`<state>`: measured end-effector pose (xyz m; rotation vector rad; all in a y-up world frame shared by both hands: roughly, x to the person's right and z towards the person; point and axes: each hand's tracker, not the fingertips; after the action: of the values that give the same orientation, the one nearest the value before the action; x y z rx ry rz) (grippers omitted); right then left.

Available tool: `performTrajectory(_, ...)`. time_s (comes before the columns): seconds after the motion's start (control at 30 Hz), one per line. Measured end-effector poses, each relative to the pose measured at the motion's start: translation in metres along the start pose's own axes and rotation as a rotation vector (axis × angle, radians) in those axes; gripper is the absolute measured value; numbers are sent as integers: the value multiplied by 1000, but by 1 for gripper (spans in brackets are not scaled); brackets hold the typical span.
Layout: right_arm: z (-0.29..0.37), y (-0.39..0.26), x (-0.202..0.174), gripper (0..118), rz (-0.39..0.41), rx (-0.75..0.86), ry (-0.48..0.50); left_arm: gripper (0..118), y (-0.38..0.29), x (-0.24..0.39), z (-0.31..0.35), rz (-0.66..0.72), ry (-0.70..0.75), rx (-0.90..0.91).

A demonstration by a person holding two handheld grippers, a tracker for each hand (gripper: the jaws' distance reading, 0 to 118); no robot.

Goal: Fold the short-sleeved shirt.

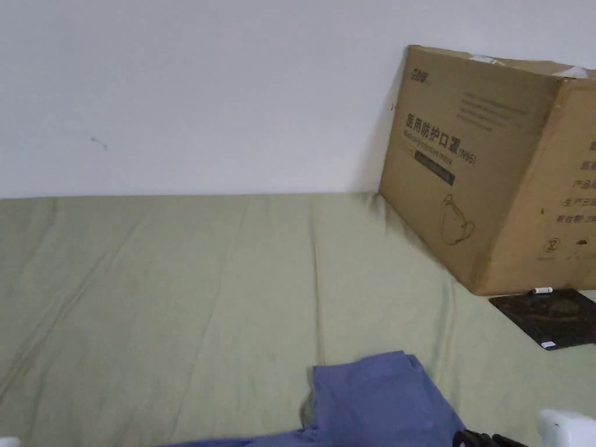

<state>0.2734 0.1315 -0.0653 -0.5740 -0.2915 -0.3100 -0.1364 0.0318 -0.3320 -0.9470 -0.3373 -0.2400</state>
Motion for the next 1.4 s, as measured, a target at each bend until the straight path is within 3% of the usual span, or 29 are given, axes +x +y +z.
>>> performTrajectory(0.07, -34, 20, -1, 3, 34, -81, 52, 8, -1, -9, 5, 11, -138, 3)
performTrajectory(0.2, -118, 67, -23, 7, 132, -194, 110, 7, -4, -22, 22, 121, -231, 62)
performTrajectory(0.23, -146, 79, -29, 27, 162, -257, 119, 7, -4, -27, 21, 128, -225, 58)
performTrajectory(0.27, -174, 89, -33, 77, 170, -340, 154, 7, -5, -30, 20, 125, -210, 57)
performTrajectory(0.3, -203, 97, -34, 102, 145, -399, 173, 7, -8, -33, 21, 132, -198, 60)
performTrajectory(0.33, -224, 102, -36, 112, 119, -418, 166, 7, -9, -37, 18, 140, -195, 58)
performTrajectory(0.43, -285, 115, -47, 112, 122, -487, 30, 7, -12, -45, 2, 197, -229, -8)
performTrajectory(0.53, -330, 111, -64, 110, 235, -638, -80, 7, -14, -48, -5, 214, -237, 1)
performTrajectory(0.57, -342, 106, -68, 98, 280, -732, -115, 7, -15, -42, -8, 214, -238, 6)
performTrajectory(0.63, -350, 96, -74, 90, 345, -798, -151, 7, -16, -42, -10, 208, -238, 7)
performTrajectory(0.67, -339, 102, -76, 70, 294, -731, -113, 7, -17, -43, -10, 208, -241, 9)
performTrajectory(0.7, -335, 105, -77, 70, 296, -718, -122, 7, -16, -44, -15, 209, -245, 14)
performTrajectory(0.73, -326, 109, -77, 62, 295, -710, -78, 7, -17, -46, -16, 216, -254, 17)
performTrajectory(0.77, -319, 113, -76, 41, 285, -684, -36, 7, -18, -48, -16, 233, -265, 18)
performTrajectory(0.8, -311, 115, -74, 4, 299, -653, -45, 7, -18, -51, -16, 251, -276, 19)
performTrajectory(0.83, -299, 120, -72, 4, 300, -597, -82, 7, -16, -49, -14, 282, -288, 15)
performTrajectory(1.0, -222, 146, -42, 5, 136, -467, 26, 7, -13, -54, -11, 407, -327, -3)
performTrajectory(1.17, -133, 159, -11, 4, 173, -346, 47, 7, -6, -49, 16, 400, -310, 23)
performTrajectory(1.4, -18, 171, 49, 5, 105, -257, -21, 7, 29, -64, 88, 348, -300, 156)
